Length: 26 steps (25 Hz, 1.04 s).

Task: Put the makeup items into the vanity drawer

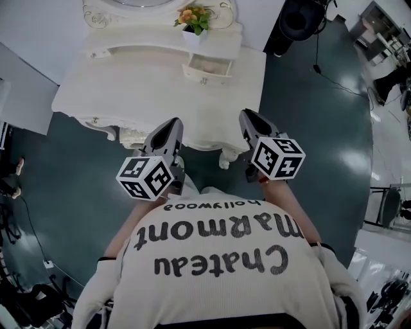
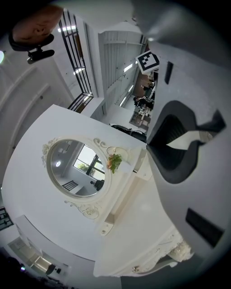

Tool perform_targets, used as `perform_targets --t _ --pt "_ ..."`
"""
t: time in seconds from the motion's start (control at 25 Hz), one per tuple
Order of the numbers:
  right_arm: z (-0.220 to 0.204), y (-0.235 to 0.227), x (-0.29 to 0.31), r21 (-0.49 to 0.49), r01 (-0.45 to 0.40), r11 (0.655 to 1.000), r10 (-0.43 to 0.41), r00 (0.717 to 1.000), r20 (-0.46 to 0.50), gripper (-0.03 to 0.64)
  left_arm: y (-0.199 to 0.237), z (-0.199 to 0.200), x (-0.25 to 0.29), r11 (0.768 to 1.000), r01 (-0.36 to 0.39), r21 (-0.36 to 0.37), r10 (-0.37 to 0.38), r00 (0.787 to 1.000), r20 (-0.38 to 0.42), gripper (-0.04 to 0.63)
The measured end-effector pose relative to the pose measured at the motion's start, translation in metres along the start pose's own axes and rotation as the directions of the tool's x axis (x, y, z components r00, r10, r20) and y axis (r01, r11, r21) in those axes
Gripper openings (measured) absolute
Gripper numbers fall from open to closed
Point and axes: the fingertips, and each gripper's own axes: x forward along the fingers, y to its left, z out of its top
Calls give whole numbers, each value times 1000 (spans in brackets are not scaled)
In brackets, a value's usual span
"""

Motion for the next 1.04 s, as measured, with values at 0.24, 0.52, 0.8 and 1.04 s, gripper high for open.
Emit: perform_targets --t 0.24,0.52,0.8,1.04 --pt "-8 -2 3 2 -1 1000 1 1000 -24 51 4 -6 -3 1000 -17 -5 17 1000 -10 8" --pt "-10 -1 5 2 -5 1000 5 999 -35 51 8 -3 -8 999 -36 -8 36 999 -7 8" --pt "-9 1 6 -4 -9 1000 9 999 -43 51 9 -2 -10 999 -42 -10 42 999 -7 8" --pt "-10 2 7 -9 -8 1000 8 998 -54 51 9 0 -10 999 -46 -11 46 999 -10 8"
